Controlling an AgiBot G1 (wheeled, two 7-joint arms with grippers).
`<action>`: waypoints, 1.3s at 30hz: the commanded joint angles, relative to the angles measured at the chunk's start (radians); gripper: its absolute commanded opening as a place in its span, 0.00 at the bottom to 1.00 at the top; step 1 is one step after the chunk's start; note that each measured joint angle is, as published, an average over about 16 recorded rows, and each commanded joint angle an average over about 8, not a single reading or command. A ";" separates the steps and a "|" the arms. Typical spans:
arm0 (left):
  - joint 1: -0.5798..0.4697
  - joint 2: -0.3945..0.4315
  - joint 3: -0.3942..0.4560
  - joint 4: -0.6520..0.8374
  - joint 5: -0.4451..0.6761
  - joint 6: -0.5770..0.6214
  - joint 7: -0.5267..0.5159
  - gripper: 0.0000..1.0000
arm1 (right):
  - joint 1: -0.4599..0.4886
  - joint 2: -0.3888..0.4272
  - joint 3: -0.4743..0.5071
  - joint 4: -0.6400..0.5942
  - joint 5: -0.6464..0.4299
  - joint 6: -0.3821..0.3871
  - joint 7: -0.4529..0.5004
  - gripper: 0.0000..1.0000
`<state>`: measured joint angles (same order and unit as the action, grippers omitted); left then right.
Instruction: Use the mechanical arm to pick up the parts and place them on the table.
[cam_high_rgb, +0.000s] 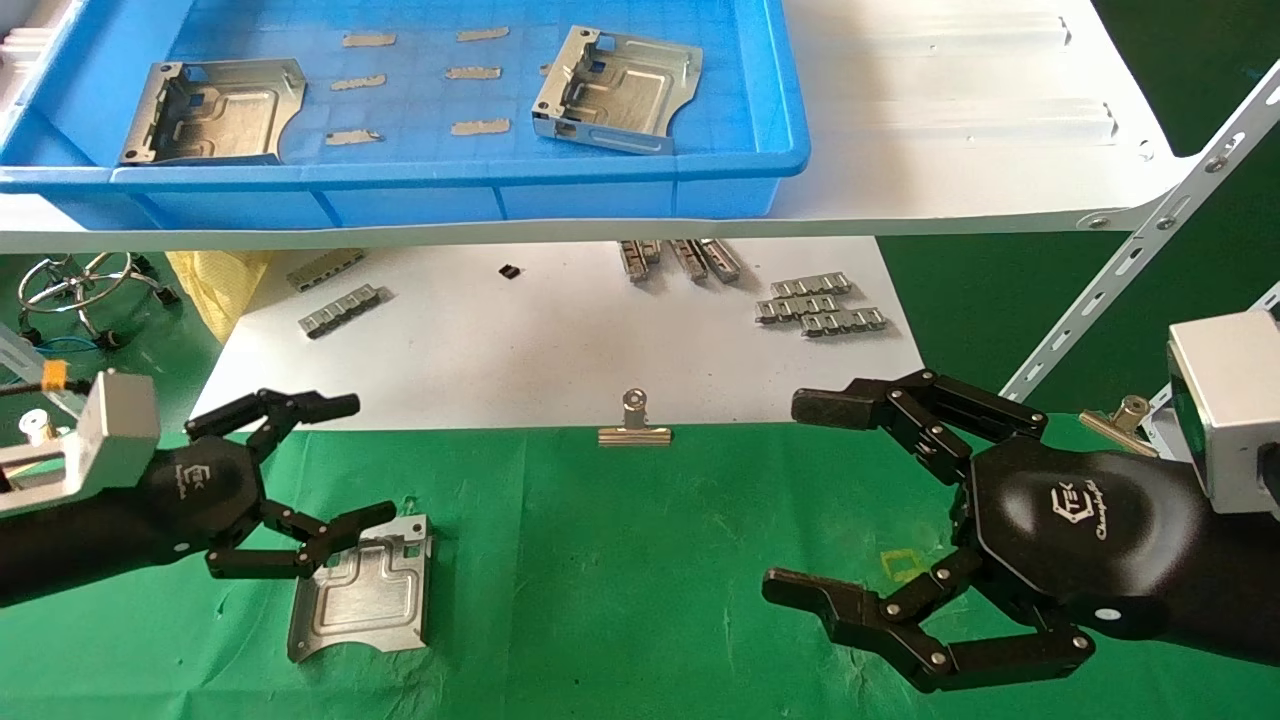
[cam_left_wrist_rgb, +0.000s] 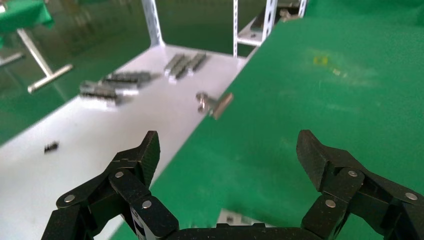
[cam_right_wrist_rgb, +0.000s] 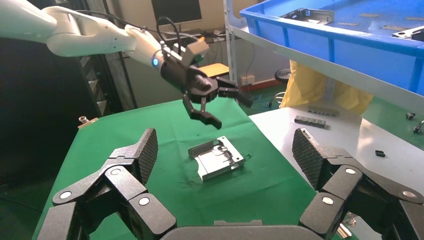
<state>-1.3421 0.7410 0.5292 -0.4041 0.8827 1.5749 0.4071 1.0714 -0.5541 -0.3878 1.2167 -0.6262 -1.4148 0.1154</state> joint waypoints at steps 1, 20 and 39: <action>0.012 -0.006 -0.011 -0.040 -0.007 -0.004 -0.027 1.00 | 0.000 0.000 0.000 0.000 0.000 0.000 0.000 1.00; 0.128 -0.062 -0.119 -0.420 -0.073 -0.038 -0.284 1.00 | 0.000 0.000 0.000 0.000 0.000 0.000 0.000 1.00; 0.243 -0.118 -0.227 -0.800 -0.138 -0.072 -0.540 1.00 | 0.000 0.000 0.000 0.000 0.000 0.000 0.000 1.00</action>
<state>-1.1011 0.6242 0.3044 -1.1969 0.7457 1.5037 -0.1282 1.0714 -0.5541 -0.3878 1.2166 -0.6262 -1.4148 0.1154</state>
